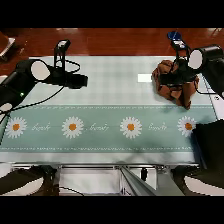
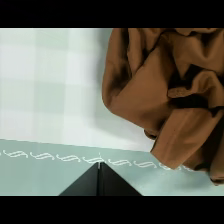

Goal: Fold the shirts.

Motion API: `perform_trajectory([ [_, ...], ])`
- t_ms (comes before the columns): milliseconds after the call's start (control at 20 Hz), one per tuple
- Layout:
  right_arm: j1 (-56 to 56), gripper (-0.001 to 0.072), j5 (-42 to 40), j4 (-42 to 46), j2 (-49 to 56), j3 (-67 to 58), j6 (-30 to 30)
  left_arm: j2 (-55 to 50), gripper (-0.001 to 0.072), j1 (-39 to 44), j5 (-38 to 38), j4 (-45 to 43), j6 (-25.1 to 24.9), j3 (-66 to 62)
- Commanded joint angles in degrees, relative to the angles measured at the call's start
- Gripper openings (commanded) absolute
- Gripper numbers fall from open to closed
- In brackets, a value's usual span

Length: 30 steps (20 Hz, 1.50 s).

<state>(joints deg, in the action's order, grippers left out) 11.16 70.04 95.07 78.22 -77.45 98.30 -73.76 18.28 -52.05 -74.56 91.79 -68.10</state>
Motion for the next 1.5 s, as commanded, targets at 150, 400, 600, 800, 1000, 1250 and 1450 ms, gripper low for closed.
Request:
perform_trajectory([
  [150,0.02,0.0022,0.00,-0.02,0.02,0.02,0.02,0.00,0.0018,-0.04,0.02,-0.02,0.02,0.02],
  [400,0.02,0.0022,0.00,-0.02,0.02,0.02,0.02,0.00,0.0018,-0.04,0.02,-0.02,0.00,0.02],
  [600,0.02,0.0022,-0.11,-0.02,0.02,0.02,0.02,0.00,0.0018,-0.04,0.02,-0.02,0.00,0.02],
  [800,0.02,0.0022,-8.26,1.64,0.02,0.02,-0.02,-0.07,0.0018,-0.04,1.92,-0.02,0.00,0.02],
  [1000,-0.57,0.0402,-19.19,18.95,1.33,0.02,4.39,-1.14,0.0090,-0.07,11.37,-0.07,-0.02,0.02],
  [1250,-12.92,0.0413,-28.81,20.48,8.79,-0.31,21.09,-4.13,0.0508,-0.61,18.71,-2.71,-0.20,0.02],
  [1450,-21.84,0.0413,-27.61,4.09,18.91,-3.78,14.80,-5.90,0.0508,-1.57,19.06,-2.69,-0.17,0.02],
])
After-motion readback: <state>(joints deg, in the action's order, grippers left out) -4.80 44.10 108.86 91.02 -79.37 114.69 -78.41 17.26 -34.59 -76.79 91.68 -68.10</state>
